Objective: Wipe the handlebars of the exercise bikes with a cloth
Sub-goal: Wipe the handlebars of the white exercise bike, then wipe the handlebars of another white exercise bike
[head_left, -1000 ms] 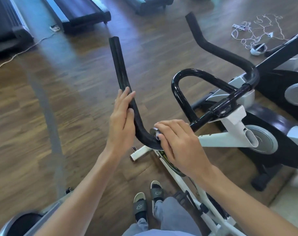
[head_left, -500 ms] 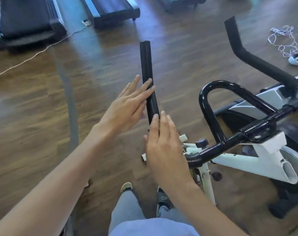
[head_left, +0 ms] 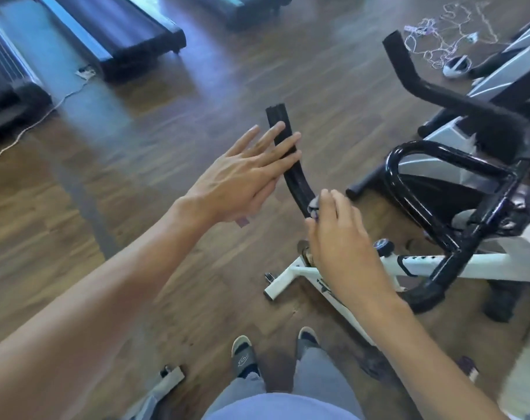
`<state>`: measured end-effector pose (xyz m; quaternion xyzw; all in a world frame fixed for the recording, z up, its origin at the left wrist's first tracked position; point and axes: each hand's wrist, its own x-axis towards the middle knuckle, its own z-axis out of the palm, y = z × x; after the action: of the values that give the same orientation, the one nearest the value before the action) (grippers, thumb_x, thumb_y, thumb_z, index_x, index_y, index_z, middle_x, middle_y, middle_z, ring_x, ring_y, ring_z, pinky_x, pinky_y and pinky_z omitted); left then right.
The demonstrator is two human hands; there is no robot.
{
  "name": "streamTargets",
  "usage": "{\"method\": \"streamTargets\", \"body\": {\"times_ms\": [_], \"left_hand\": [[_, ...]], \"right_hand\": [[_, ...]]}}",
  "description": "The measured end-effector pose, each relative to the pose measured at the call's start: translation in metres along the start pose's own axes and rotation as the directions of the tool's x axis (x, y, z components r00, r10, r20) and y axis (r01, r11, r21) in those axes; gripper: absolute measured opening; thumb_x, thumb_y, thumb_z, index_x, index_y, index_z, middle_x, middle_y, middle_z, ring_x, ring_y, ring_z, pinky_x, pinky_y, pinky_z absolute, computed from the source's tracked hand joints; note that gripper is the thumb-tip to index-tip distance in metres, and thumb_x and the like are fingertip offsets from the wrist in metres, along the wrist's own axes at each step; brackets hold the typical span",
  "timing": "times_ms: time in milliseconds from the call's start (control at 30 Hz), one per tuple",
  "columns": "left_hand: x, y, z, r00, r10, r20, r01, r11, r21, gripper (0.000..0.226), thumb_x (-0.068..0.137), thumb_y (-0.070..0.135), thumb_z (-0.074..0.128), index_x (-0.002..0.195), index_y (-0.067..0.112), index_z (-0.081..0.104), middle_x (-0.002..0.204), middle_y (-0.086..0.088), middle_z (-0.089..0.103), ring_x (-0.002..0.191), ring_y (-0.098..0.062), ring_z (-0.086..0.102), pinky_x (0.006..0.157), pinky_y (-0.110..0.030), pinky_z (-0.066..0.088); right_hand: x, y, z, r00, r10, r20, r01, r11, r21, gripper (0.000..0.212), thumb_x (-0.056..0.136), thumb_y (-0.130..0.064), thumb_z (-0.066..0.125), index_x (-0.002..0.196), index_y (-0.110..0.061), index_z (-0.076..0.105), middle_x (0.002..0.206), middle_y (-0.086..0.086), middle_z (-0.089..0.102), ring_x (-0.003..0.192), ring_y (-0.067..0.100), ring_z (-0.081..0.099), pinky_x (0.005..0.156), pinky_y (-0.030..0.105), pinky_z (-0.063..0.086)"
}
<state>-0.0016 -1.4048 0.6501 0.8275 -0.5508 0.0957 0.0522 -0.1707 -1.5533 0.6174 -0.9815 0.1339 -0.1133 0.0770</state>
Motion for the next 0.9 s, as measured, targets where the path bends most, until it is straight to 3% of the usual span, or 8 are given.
{"method": "streamTargets", "body": {"times_ms": [100,300,400,500,567,700,800,900], "left_hand": [[0.001,-0.010,0.002,0.999,0.004,-0.049,-0.005,1.000,-0.019,0.052,0.106,0.021,0.029,0.158,0.014,0.031,0.169,-0.007,0.015,0.157,-0.025,0.010,0.127,-0.048,0.010],[0.006,-0.031,0.003,0.990,0.015,-0.140,-0.027,0.996,-0.088,0.053,0.105,0.015,0.037,0.158,0.012,0.032,0.169,-0.012,0.015,0.157,-0.024,0.012,0.126,-0.049,0.016],[0.005,-0.049,0.001,0.975,-0.020,-0.220,-0.012,0.990,-0.144,0.051,0.104,0.015,0.042,0.155,0.009,0.038,0.166,-0.015,0.022,0.155,-0.028,0.019,0.124,-0.049,0.023],[0.010,-0.073,0.004,0.944,-0.115,-0.310,0.041,0.971,-0.236,0.046,0.101,0.011,0.046,0.147,0.008,0.050,0.162,-0.016,0.033,0.150,-0.030,0.034,0.118,-0.050,0.034],[0.021,-0.089,0.011,0.930,-0.139,-0.341,0.030,0.951,-0.307,0.042,0.100,0.009,0.049,0.141,0.008,0.057,0.158,-0.016,0.040,0.142,-0.031,0.046,0.112,-0.051,0.040],[0.061,-0.135,0.023,0.951,-0.105,-0.292,-0.032,0.902,-0.430,0.039,0.104,0.020,0.040,0.135,0.012,0.063,0.156,-0.009,0.045,0.137,-0.027,0.051,0.111,-0.043,0.041],[0.094,-0.186,0.032,0.973,-0.030,-0.229,-0.080,0.885,-0.458,0.037,0.104,0.022,0.041,0.132,0.018,0.065,0.155,-0.004,0.046,0.136,-0.024,0.051,0.112,-0.037,0.039],[0.118,-0.244,0.033,0.989,0.065,-0.135,-0.123,0.866,-0.484,0.037,0.100,0.018,0.046,0.132,0.024,0.063,0.155,0.002,0.047,0.137,-0.019,0.048,0.112,-0.034,0.039]], "right_hand": [[-0.028,0.004,-0.013,0.999,0.019,0.034,-0.015,0.993,-0.118,0.056,0.108,-0.034,0.023,0.144,0.003,0.046,0.140,0.021,0.052,0.123,0.034,0.056,0.104,0.042,0.049],[0.028,-0.019,0.006,0.997,0.057,-0.057,-0.063,0.992,-0.110,0.051,0.106,-0.033,0.031,0.134,0.001,0.056,0.125,0.015,0.061,0.103,0.029,0.061,0.092,0.038,0.053],[0.062,-0.024,0.007,0.990,0.130,-0.048,-0.115,0.962,0.248,0.040,0.108,-0.026,0.038,0.133,-0.001,0.056,0.118,0.010,0.063,0.101,0.018,0.063,0.088,0.028,0.050],[0.082,-0.024,-0.010,0.953,0.301,0.014,-0.249,0.761,0.599,0.017,0.108,-0.016,0.045,0.117,-0.013,0.059,0.088,-0.004,0.065,0.075,-0.013,0.060,0.069,0.002,0.040],[0.092,-0.028,-0.014,0.919,0.394,-0.011,-0.277,0.665,0.693,0.014,0.108,-0.018,0.046,0.108,-0.021,0.060,0.075,-0.007,0.065,0.071,-0.006,0.061,0.066,0.005,0.041],[0.140,-0.051,-0.017,0.845,0.518,-0.132,-0.256,0.610,0.750,0.035,0.105,-0.043,0.045,0.125,-0.020,0.062,0.099,-0.018,0.070,0.097,-0.011,0.062,0.081,0.001,0.040],[0.186,-0.074,-0.029,0.792,0.575,-0.208,-0.238,0.603,0.761,0.033,0.105,-0.045,0.045,0.123,-0.025,0.063,0.095,-0.017,0.070,0.087,-0.003,0.066,0.076,0.009,0.047],[0.223,-0.104,-0.048,0.735,0.635,-0.238,-0.270,0.596,0.756,0.025,0.105,-0.045,0.048,0.121,-0.033,0.063,0.074,-0.004,0.068,0.057,0.009,0.062,0.055,0.009,0.046]]}}
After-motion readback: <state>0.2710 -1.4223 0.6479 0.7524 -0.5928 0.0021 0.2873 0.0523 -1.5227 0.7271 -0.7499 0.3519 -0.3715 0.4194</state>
